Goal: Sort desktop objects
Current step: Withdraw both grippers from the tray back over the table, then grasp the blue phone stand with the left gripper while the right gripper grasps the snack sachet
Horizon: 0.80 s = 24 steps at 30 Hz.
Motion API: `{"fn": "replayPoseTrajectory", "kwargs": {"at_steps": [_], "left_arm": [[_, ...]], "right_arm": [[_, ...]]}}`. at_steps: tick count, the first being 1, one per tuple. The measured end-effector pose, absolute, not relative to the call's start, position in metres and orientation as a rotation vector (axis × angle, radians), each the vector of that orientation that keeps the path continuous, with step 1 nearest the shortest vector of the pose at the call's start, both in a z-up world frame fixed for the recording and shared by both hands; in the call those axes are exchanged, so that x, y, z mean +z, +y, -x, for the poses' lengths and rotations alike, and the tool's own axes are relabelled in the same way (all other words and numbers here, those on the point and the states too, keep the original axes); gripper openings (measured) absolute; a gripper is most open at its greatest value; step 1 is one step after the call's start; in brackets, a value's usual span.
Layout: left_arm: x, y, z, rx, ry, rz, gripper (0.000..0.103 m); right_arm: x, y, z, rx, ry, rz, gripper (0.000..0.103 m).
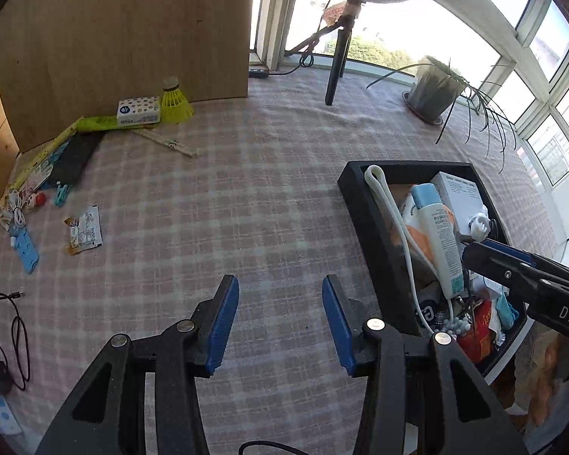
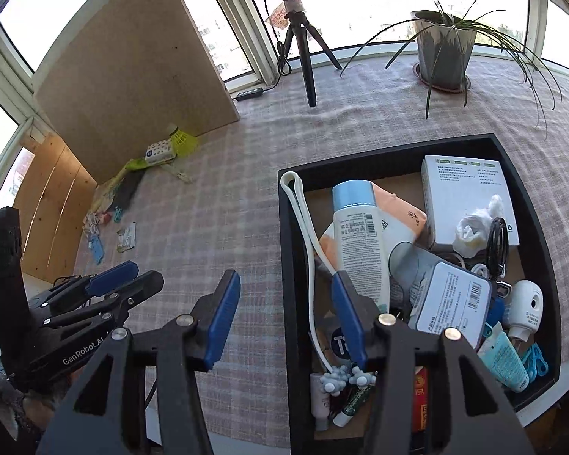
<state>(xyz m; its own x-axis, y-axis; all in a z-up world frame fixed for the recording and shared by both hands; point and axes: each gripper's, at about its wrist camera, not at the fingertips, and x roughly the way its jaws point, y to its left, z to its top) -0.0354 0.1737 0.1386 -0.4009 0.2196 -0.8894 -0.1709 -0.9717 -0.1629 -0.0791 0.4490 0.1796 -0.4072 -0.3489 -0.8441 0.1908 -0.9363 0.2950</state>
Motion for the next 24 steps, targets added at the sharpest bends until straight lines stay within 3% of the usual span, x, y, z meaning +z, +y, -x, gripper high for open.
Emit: {"fn": "replayPoseTrajectory", "kwargs": {"at_steps": [11, 24], "left_arm": [[0.113, 0.044, 0.063, 2.59, -0.254, 1.744, 0.049], [0.061, -0.123, 0.104, 2.659, -0.628, 2.04, 0.05]], "right_arm": [[0.159, 0.357, 0.094, -2.248, -0.085, -1.504, 0.051], [0.132, 0.191, 0.122, -2.071, 0.124, -1.514, 0.058]]}}
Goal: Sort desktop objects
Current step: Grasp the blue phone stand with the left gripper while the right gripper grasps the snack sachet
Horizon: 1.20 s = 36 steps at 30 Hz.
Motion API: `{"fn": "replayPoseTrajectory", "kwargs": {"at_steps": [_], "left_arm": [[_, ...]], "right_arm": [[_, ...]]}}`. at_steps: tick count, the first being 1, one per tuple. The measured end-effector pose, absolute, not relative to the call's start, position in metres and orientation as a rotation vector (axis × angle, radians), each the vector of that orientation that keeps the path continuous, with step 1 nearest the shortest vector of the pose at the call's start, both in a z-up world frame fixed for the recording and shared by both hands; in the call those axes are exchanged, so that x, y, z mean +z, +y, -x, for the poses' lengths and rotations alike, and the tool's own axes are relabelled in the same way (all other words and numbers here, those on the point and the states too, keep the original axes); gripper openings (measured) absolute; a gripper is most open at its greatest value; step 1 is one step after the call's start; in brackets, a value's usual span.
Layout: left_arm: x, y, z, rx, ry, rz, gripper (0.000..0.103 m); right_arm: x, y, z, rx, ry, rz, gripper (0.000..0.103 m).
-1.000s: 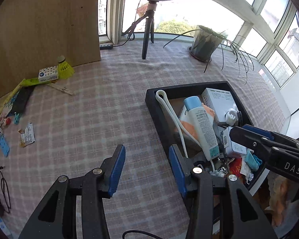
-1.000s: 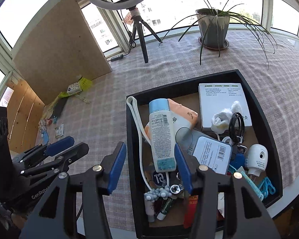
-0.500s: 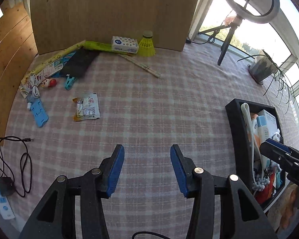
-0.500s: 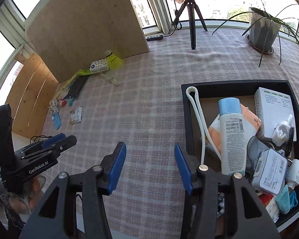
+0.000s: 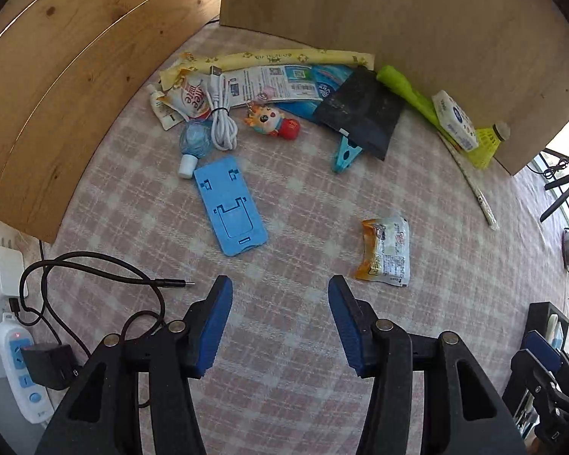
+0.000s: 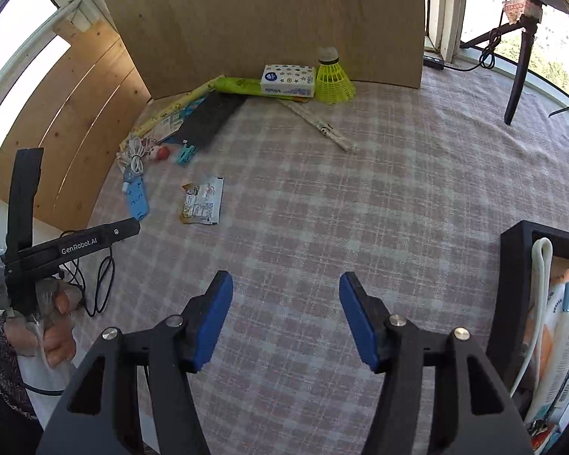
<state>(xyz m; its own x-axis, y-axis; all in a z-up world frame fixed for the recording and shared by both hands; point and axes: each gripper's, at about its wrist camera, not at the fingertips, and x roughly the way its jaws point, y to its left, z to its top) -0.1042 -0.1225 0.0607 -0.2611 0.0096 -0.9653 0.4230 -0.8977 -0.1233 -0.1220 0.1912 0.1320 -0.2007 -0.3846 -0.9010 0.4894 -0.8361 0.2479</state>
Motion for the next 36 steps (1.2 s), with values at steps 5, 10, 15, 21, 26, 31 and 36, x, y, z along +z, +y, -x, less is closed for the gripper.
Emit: {"fn": "replayPoseTrajectory", "kwargs": {"at_steps": [5, 10, 15, 21, 26, 31, 36], "left_arm": [[0.046, -0.157, 0.119, -2.172, 0.631, -1.714, 0.052], [0.035, -0.167, 0.131, -2.155, 0.662, -1.719, 0.055], [0.02, -0.173, 0.137, -2.114, 0.671, -1.725, 0.055], [0.013, -0.172, 0.142, -2.104, 0.619, -1.703, 0.055], [0.012, -0.162, 0.145, -2.124, 0.504, -1.687, 0.05], [0.012, -0.157, 0.139, -2.146, 0.462, -1.668, 0.044], [0.013, -0.155, 0.127, -2.162, 0.452, -1.67, 0.035]], "right_arm": [[0.118, 0.124, 0.134, -2.007, 0.176, -1.531, 0.058], [0.095, 0.07, 0.147, -1.922, 0.192, -1.593, 0.058], [0.069, 0.036, 0.159, -1.896, 0.22, -1.663, 0.058], [0.05, 0.018, 0.168, -1.898, 0.244, -1.707, 0.058], [0.044, 0.007, 0.168, -1.903, 0.293, -1.705, 0.061], [0.043, -0.004, 0.155, -1.927, 0.475, -1.633, 0.061], [0.044, -0.002, 0.142, -1.937, 0.615, -1.551, 0.043]]}}
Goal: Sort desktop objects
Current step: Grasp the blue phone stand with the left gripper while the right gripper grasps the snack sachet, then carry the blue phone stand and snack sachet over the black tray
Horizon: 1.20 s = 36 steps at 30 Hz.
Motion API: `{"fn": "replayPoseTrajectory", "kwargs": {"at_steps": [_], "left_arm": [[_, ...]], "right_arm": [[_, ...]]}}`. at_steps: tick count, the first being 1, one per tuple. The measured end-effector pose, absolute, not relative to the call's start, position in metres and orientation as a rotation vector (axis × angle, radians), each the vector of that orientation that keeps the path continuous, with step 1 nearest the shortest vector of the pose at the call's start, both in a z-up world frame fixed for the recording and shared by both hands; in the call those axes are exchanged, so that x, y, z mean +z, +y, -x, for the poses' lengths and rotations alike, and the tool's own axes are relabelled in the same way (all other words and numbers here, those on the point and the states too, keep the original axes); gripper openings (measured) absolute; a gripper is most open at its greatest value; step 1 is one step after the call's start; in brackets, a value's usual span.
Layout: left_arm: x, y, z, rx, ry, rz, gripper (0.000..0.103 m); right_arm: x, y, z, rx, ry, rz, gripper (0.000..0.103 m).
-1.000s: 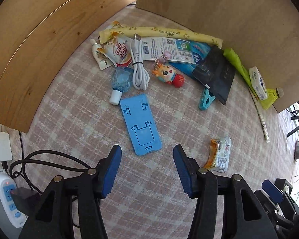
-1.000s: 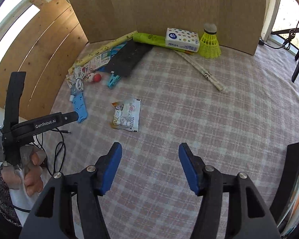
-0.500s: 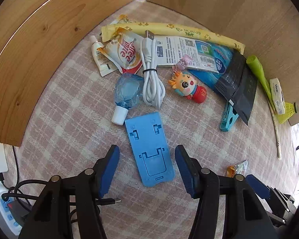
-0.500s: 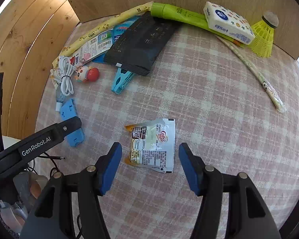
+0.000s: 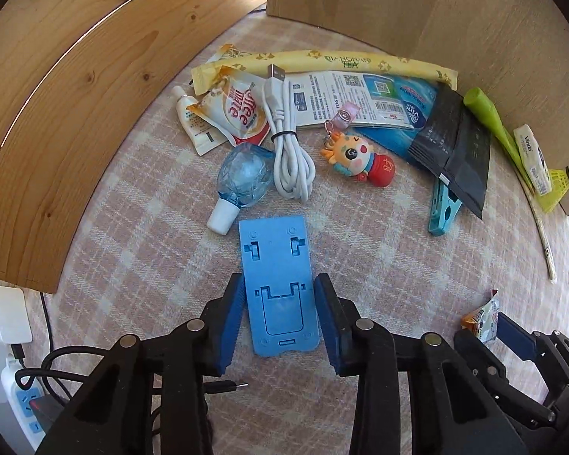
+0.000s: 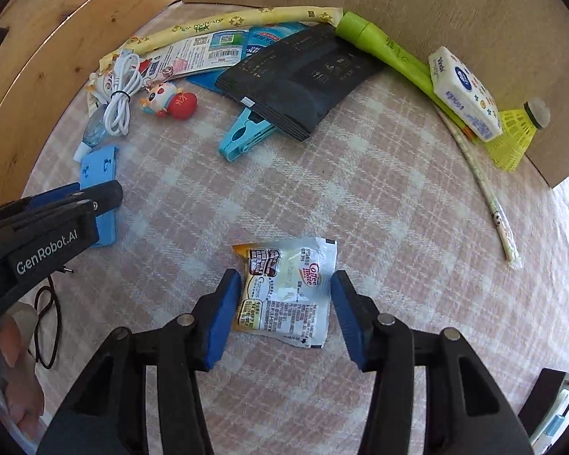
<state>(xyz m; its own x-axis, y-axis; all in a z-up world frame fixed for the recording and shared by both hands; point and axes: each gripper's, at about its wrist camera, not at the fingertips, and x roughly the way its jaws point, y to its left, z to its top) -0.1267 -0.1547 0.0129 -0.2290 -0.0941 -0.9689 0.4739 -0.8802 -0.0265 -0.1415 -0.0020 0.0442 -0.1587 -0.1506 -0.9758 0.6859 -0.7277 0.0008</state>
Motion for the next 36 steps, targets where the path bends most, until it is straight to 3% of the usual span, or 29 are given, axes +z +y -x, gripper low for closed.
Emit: {"fn": "replayPoseTrajectory", "kwargs": {"at_steps": [3, 17, 27, 36], "left_arm": [[0.013, -0.148, 0.113, -2.185, 0.461, -1.678, 0.034], [0.019, -0.035, 0.073, -2.352, 0.416, -1.799, 0.034], [0.068, 0.057, 0.083, -2.583, 0.244, -1.833, 0.034], [0.114, 0.192, 0.056, -2.83, 0.005, -1.935, 0.034]], "right_arm": [[0.046, 0.009, 0.144, -1.935, 0.612, -1.561, 0.035], [0.061, 0.126, 0.138, -2.002, 0.357, -1.635, 0.031], [0.104, 0.232, 0.126, -2.126, 0.143, -1.6, 0.031], [0.135, 0.331, 0.101, -2.268, 0.022, -1.57, 0.031]]}}
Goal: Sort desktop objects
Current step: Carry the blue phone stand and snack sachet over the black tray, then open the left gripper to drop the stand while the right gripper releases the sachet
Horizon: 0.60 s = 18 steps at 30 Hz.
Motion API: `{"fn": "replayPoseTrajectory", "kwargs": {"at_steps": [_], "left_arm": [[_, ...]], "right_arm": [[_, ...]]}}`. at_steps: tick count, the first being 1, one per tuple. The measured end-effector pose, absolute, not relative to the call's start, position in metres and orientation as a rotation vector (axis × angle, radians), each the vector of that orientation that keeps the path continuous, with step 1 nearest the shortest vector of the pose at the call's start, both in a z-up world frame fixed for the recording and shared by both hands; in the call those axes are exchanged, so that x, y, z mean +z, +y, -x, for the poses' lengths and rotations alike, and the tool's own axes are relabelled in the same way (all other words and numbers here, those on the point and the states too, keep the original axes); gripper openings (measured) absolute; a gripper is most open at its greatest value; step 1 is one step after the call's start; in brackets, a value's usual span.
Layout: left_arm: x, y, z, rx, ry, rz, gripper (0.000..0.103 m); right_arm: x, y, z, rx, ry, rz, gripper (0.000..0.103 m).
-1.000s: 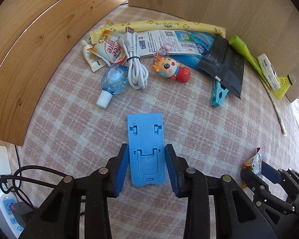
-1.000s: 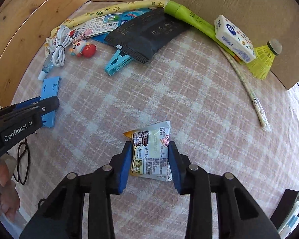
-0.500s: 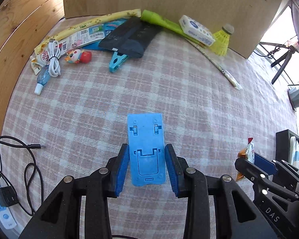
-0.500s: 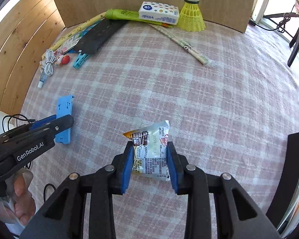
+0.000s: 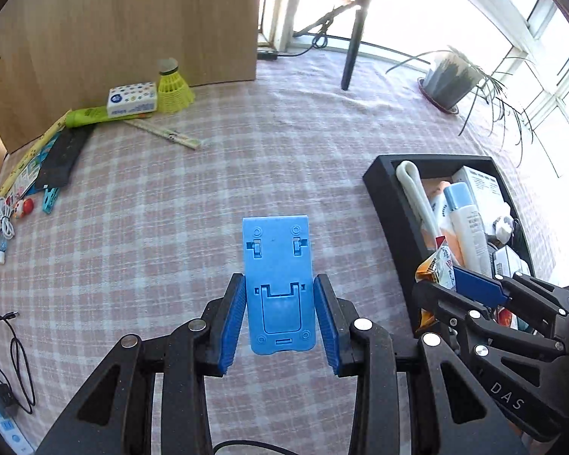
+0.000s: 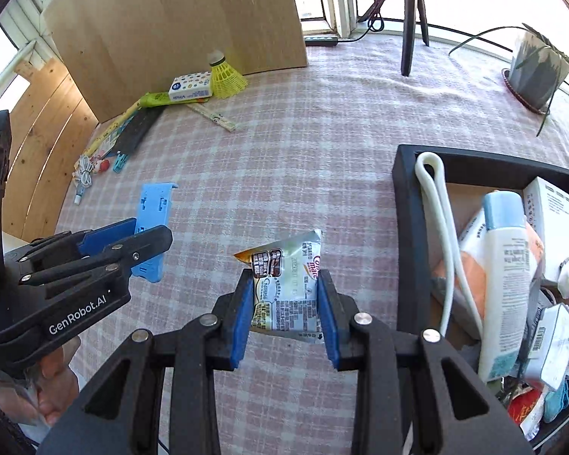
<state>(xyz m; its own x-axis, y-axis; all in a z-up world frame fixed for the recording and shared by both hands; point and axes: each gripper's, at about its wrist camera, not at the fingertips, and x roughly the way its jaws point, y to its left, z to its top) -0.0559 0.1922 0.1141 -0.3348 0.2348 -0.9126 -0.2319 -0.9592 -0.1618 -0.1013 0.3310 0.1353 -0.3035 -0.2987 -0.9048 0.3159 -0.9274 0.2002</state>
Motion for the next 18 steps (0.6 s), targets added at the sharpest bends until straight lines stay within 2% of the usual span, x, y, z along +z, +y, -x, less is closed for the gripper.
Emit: {"fn": "replayPoseTrajectory", "kwargs": {"at_steps": [10, 18], "left_arm": [[0.141, 0.326, 0.01, 2.159, 0.168, 1.457, 0.034], [0.146, 0.397, -0.021, 2.066, 0.25, 1.401, 0.034]], "right_arm": [[0.157, 0.494, 0.063, -2.498, -0.114, -1.614, 0.031], [0.153, 0.591, 0.039, -2.611, -0.207, -1.691, 0.032]]}}
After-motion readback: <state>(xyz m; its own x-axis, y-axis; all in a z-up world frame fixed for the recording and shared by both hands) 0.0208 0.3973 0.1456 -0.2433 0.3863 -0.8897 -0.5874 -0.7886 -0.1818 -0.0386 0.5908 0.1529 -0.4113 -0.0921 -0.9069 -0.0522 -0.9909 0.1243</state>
